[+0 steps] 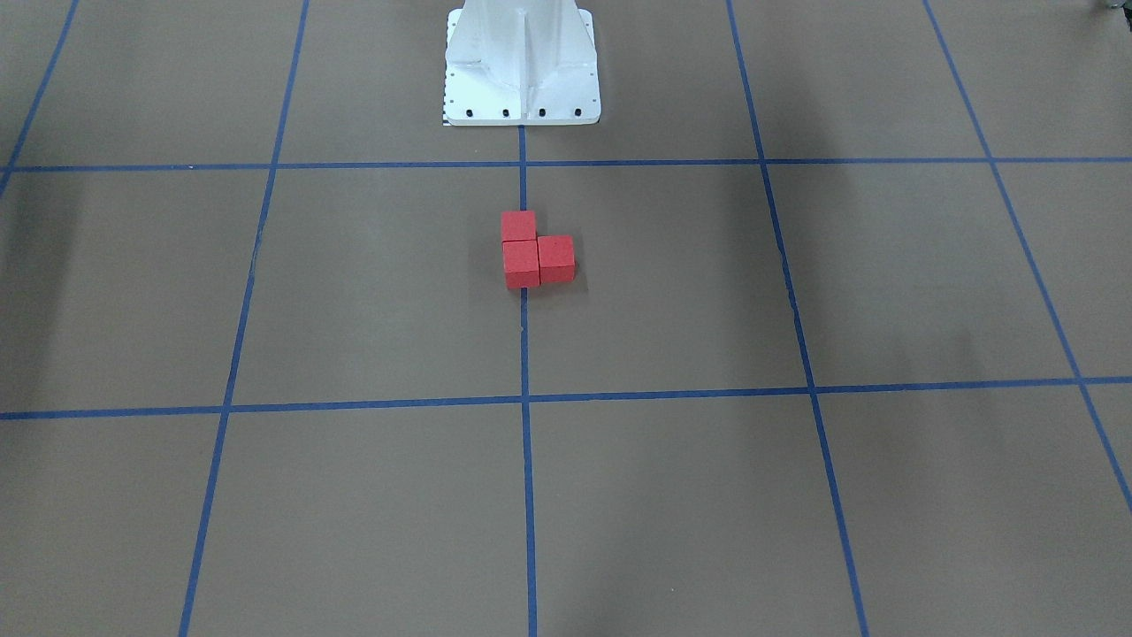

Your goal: Form red blocks into L shape at center

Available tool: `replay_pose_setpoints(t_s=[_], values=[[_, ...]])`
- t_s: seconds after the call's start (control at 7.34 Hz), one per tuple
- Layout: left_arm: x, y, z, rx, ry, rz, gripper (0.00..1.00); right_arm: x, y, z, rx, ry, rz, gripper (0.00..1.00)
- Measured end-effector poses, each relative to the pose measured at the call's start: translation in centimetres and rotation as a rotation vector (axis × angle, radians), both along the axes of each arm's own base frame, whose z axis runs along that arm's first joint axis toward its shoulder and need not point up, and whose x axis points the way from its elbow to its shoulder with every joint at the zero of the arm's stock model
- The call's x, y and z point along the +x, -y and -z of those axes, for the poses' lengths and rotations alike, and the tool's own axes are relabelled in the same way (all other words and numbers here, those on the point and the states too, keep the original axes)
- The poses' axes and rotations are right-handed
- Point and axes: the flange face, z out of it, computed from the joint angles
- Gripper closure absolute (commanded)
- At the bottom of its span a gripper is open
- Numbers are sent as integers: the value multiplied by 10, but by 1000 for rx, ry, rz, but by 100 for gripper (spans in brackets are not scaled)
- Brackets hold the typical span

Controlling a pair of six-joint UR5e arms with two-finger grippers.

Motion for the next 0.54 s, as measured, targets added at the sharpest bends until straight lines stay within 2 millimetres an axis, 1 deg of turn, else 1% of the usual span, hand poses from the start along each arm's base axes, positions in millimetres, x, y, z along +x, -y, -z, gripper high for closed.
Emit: replay_pose_setpoints(t_s=[0.27, 0.54], values=[[0, -2, 1, 2, -1, 2, 0, 1, -2, -2, -7, -2, -3, 1], [0, -6, 9, 27, -5, 2, 0, 1, -11, -7, -18, -3, -5, 1]])
